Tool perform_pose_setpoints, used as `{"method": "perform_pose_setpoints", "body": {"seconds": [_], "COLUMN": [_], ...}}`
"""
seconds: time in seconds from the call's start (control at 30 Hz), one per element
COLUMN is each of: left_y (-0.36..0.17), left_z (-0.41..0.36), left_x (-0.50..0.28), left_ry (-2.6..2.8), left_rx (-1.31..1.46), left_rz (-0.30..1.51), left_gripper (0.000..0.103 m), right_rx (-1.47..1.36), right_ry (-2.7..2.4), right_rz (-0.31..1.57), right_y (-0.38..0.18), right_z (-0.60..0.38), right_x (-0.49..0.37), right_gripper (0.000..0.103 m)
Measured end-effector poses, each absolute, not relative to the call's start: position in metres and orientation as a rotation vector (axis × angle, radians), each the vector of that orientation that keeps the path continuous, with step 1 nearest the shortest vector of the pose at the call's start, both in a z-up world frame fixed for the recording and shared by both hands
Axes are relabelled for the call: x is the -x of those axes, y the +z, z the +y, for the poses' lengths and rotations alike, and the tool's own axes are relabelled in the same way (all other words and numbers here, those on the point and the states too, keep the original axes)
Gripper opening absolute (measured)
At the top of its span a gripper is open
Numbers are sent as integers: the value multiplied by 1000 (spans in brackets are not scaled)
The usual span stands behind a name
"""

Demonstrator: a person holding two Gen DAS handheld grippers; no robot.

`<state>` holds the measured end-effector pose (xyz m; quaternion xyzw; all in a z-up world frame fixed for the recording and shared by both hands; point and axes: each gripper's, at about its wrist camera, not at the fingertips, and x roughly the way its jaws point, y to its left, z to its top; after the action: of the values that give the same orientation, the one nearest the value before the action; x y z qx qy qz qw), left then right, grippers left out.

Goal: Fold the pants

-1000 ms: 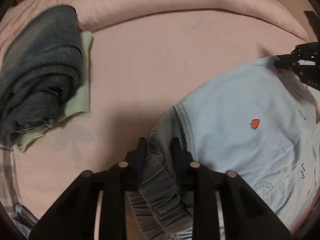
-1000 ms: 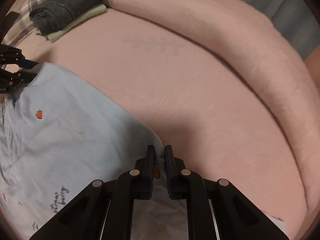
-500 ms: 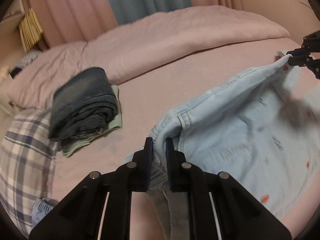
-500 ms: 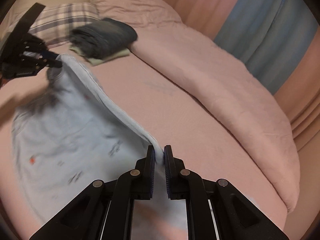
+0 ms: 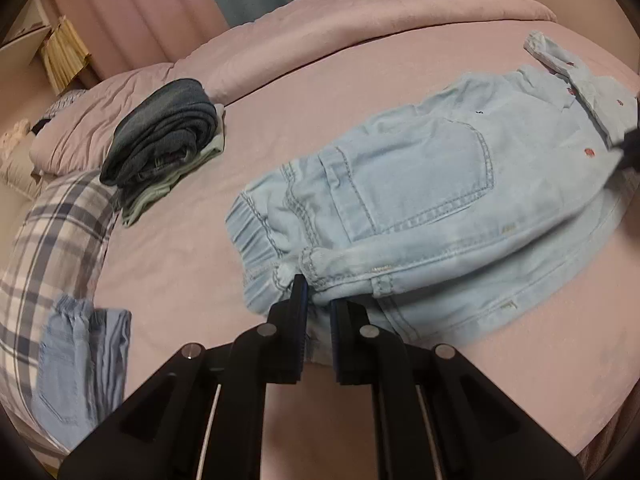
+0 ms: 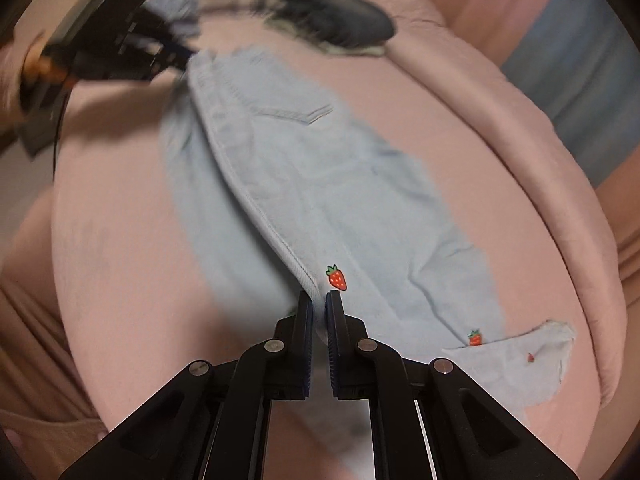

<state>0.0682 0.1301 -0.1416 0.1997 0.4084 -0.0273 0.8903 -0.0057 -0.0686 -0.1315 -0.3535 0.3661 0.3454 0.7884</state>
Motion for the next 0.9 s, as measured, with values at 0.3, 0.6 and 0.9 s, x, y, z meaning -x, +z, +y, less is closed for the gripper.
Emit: {"method": "perform_pose_setpoints", "body": {"seconds": [0.3,0.6,0.9], "left_y": [-151,-143,-122], "left_z": [136,141,71], "left_x": [-57,-41,-42], "left_ry": [-41,19,-251], "left_rx": [-391,-331,-205], "left_rz": [851,863,834], "left_gripper": [13,55,55], "right_rx": [766,496,-73], "right_ry": [757,762,276], "right_rz": [792,885,993], "right_y": [-137,-133,-93], "right_z": [-57,-84,-238], "right_x": [18,-6,-131], "right_gripper": [8,52,56]}}
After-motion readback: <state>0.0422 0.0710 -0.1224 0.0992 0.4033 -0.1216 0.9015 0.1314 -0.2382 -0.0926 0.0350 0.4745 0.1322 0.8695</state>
